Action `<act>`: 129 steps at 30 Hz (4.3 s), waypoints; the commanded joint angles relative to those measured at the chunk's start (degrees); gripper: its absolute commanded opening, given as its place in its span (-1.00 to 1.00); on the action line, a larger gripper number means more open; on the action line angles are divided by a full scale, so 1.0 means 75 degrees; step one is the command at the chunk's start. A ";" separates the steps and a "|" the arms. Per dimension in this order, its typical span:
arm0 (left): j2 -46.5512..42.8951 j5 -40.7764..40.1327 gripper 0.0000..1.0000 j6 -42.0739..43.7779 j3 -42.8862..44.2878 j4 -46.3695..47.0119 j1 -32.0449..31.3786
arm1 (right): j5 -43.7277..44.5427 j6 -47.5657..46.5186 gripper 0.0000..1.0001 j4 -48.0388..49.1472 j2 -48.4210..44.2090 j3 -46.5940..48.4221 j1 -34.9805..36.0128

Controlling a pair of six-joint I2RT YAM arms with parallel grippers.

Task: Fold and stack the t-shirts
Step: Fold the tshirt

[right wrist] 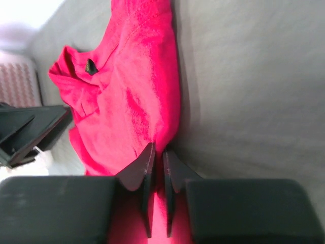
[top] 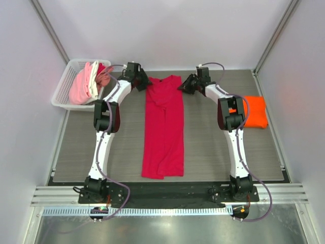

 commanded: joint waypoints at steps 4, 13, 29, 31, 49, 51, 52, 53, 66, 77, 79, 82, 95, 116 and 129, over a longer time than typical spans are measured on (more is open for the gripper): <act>0.0307 0.0534 0.53 -0.0279 0.0397 0.0573 0.0229 | 0.0082 0.0175 0.08 -0.0402 0.0705 0.1186 -0.0213; -0.3285 -0.0037 0.98 0.0002 -0.4124 0.2085 0.0148 | 0.0233 -0.0340 0.21 0.0207 -0.1671 -0.1540 0.0021; -0.7859 -0.2113 0.92 0.0285 -0.8836 -0.0385 -0.1351 | 0.2224 -0.0856 0.08 -0.1455 -0.7868 -0.7986 0.1473; -0.8621 -0.2044 0.88 0.0202 -0.9293 -0.0644 -0.1586 | 0.2459 -0.0763 0.07 -0.1749 -0.8363 -0.8769 0.1975; -1.3698 -0.1281 0.66 -0.2247 -1.4005 -0.1032 -0.3988 | 0.3105 0.1148 -0.10 -0.2219 -1.0147 -1.1093 0.5083; -1.3674 -0.1317 0.66 -0.2435 -1.4158 -0.0974 -0.4176 | 0.3000 0.1288 -0.11 -0.2032 -0.9995 -1.1152 0.5258; -1.3651 -0.1305 0.66 -0.2517 -1.4321 -0.0904 -0.4235 | 0.2964 0.1346 -0.12 -0.1961 -0.9971 -1.1234 0.5329; -1.3593 -0.1270 0.65 -0.2610 -1.4381 -0.0694 -0.4340 | 0.2906 0.1405 -0.15 -0.1856 -0.9936 -1.1293 0.5423; -1.3065 -0.1469 0.33 -0.3548 -1.4791 -0.0223 -0.5782 | 0.3093 0.1921 -0.98 -0.1901 -1.1131 -1.2231 0.5646; -1.2866 -0.1317 -0.15 -0.3959 -1.5038 0.0713 -0.6028 | 0.3022 0.1828 -0.98 -0.2053 -1.1282 -1.2173 0.5670; -1.2761 -0.1305 -0.24 -0.4029 -1.5038 0.0959 -0.6168 | 0.3046 0.1816 -0.98 -0.2194 -1.1388 -1.2137 0.5658; -1.2667 -0.1316 -0.58 -0.4216 -1.5014 0.1311 -0.6460 | 0.3209 0.1769 -0.98 -0.2720 -1.1634 -1.2032 0.5658; -1.2983 -0.1949 -1.00 -0.5189 -1.4534 0.1546 -0.7962 | 0.3877 0.1465 -0.98 -0.4186 -1.2701 -1.1118 0.5658; -1.1615 -0.0169 -1.00 -0.2776 -1.2321 0.0866 -0.2456 | 0.4136 -0.0691 -0.98 -0.3086 -0.8837 -0.6986 0.2929; -0.7852 0.0113 -1.00 -0.2026 -0.9567 0.1241 -0.0966 | 0.2800 -0.1219 -0.98 -0.2968 -0.5039 -0.3537 0.1756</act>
